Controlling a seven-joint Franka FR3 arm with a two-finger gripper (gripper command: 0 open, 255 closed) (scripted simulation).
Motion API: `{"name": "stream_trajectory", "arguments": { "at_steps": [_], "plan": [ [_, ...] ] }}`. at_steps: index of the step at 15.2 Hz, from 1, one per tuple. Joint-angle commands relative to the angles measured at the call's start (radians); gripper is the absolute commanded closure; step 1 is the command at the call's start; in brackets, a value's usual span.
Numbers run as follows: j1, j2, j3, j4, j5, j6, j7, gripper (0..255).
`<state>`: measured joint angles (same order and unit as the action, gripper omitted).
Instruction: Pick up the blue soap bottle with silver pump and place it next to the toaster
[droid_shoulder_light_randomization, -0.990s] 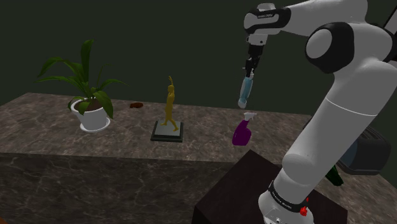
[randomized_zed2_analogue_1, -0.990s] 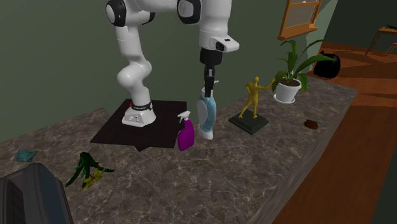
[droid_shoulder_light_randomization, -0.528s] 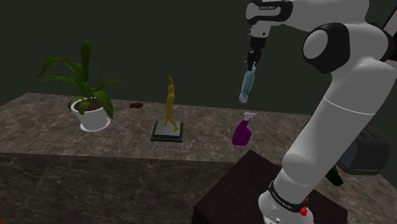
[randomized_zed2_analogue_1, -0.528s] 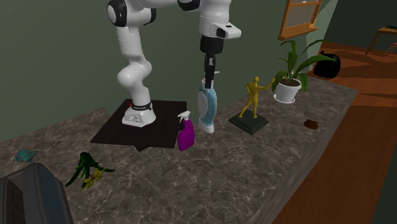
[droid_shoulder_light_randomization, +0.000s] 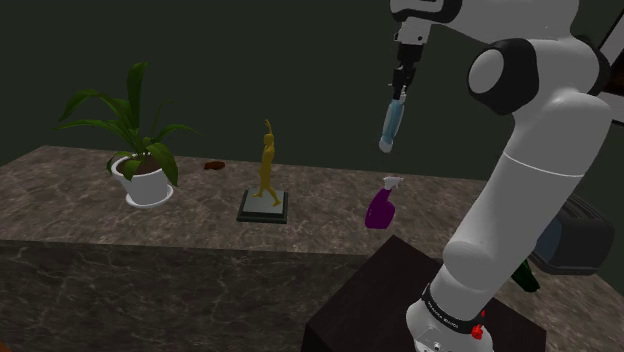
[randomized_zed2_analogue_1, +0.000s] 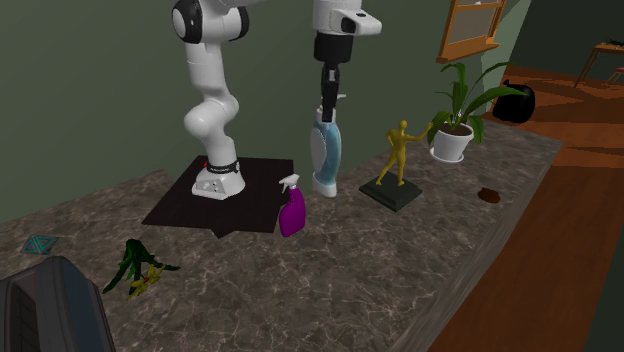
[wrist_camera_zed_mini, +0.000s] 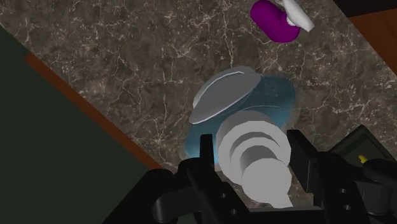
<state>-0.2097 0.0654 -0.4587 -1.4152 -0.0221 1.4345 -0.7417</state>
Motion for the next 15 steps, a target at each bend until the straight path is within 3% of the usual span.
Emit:
{"name": "stream_trajectory", "arguments": {
  "at_steps": [1,4,15],
  "plan": [
    [-0.002,0.013,-0.001,0.045,0.006,-0.034,-0.003,255],
    [-0.008,0.033,-0.004,0.105,0.015,-0.075,-0.011,255],
    [-0.132,-0.031,-0.119,0.027,-0.019,-0.043,-0.256,255]
  ]
}}
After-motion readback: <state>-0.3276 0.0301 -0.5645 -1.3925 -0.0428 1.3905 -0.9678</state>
